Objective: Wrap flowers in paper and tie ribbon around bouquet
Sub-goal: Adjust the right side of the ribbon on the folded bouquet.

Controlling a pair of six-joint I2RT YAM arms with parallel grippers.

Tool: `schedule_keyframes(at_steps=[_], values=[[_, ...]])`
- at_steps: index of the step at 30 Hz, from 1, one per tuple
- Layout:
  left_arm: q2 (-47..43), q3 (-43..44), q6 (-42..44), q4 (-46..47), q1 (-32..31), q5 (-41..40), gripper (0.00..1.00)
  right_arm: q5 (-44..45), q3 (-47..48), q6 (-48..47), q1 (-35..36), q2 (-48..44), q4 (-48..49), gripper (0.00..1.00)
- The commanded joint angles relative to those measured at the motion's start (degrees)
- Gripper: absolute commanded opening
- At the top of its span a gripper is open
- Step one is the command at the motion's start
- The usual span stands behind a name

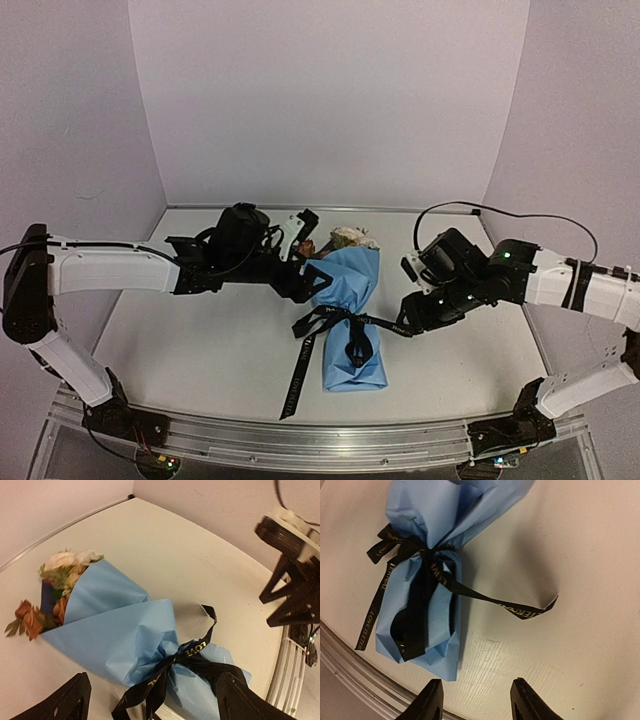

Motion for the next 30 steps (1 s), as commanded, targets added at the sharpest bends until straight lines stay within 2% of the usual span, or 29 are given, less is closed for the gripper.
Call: schedule_keyframes(at_steps=[1,5,8,13,16,22,30], values=[[-4.89,-5.17,-24.64,-6.32,4.95,-4.66,0.86,2.09,5.36,-2.47,4.81,4.81,-1.22,0.47],[-7.53,-12.29,-43.10,-4.79,9.28,0.40,0.83,2.92,6.80,-3.10,6.96,8.30,-1.26,0.47],[-10.10,-19.87,-58.76,4.68,10.10,1.75,0.82,5.39,6.28,-3.45,7.41,8.32,-0.46,0.47],[-8.12,-27.02,-75.82,18.19,9.79,2.08,0.76,6.57,3.48,-3.03,7.53,7.34,2.70,0.45],[-4.64,-26.46,-79.93,19.27,8.31,0.13,0.74,7.27,1.59,-2.66,7.64,6.38,4.33,0.45],[4.27,-21.47,-79.13,18.58,5.71,-0.48,0.70,8.28,-1.19,-3.04,7.79,4.06,6.11,0.45],[9.01,-20.12,-88.66,21.41,1.82,0.26,0.68,8.89,-2.74,-4.35,7.75,2.20,7.00,0.44]])
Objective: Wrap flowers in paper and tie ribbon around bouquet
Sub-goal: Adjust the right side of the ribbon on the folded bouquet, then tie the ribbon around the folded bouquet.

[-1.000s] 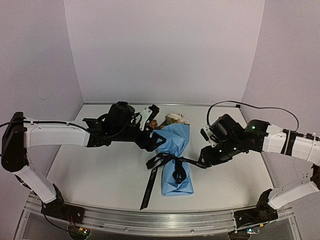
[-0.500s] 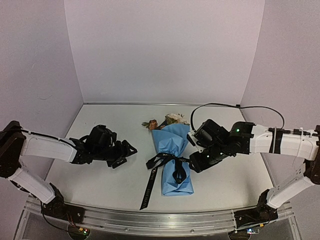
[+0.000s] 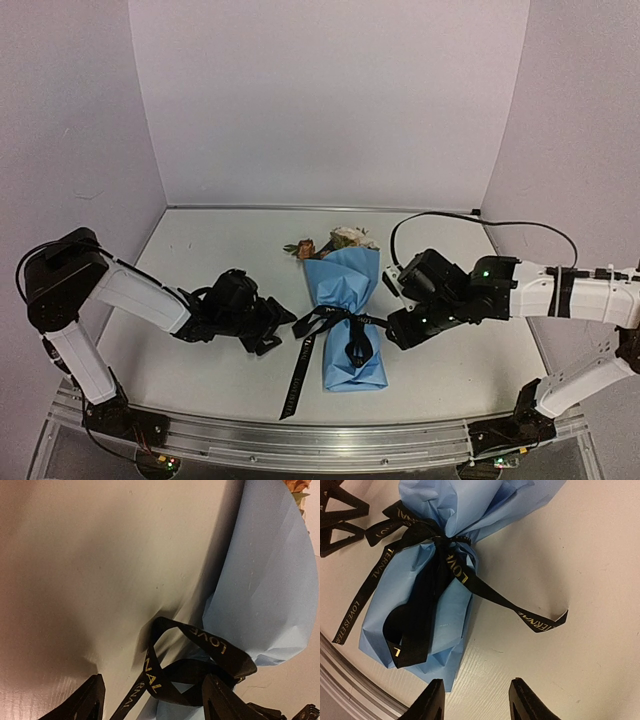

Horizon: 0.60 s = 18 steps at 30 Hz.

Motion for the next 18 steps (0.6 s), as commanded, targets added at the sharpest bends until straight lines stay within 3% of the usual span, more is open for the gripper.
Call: schedule_keyframes(at_steps=[1,8,13,18], values=[[2.35,3.58,-7.27,4.39,-2.05,0.58,0.68,2.10,-1.29,-0.80,0.49,-2.49,2.32,0.44],[6.38,4.94,-11.70,7.18,-2.72,-1.29,0.62,1.54,-2.72,-0.39,0.49,-3.64,3.36,0.43],[7.30,4.71,-9.64,10.67,-1.46,-2.03,0.23,-1.79,-1.57,-1.65,0.67,-2.86,3.19,0.42],[3.12,6.35,1.06,5.88,-0.61,-3.93,0.04,-4.02,2.86,-4.19,2.33,0.65,1.00,0.43]])
